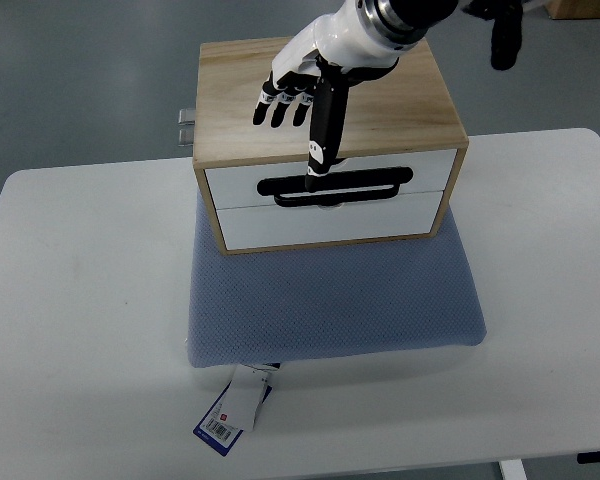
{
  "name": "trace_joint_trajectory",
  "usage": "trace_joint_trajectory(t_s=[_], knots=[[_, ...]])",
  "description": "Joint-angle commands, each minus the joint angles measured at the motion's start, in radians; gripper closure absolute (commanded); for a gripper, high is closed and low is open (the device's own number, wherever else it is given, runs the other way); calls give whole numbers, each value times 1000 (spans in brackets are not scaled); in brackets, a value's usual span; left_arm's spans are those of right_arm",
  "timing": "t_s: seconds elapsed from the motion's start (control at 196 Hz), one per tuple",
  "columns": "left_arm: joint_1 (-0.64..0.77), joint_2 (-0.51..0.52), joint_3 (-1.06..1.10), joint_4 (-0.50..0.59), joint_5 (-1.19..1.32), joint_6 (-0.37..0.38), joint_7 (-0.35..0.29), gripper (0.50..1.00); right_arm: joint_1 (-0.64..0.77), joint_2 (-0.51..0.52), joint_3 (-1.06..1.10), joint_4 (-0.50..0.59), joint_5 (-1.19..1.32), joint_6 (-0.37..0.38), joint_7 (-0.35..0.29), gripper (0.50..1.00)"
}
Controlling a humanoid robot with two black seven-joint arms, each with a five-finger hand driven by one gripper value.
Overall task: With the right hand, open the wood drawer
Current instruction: 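Move the right hand down to the upper drawer's black handle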
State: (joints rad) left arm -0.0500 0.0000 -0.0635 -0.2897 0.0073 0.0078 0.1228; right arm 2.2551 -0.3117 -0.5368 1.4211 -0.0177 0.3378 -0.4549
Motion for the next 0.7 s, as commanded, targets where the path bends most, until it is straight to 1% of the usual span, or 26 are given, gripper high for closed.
trace_joint_trajectory(t_s=[0.0,0.061,0.066,0.092,0.695], knots=[[1,0,-1,3,-1,0,0,500,-57,13,0,-25,-5,-22,-13,556],[1,0,-1,4,-1,0,0,500,-63,14,0,-28,-5,-22,-13,556],[1,0,-1,4,-1,0,0,500,-83,16,0,-48,-5,-23,-13,556],[1,0,-2,4,-1,0,0,500,-94,17,0,-57,-5,-23,-15,556],[2,0,-2,7,-3,5,0,500,-177,22,1,-61,-4,-11,-15,556]])
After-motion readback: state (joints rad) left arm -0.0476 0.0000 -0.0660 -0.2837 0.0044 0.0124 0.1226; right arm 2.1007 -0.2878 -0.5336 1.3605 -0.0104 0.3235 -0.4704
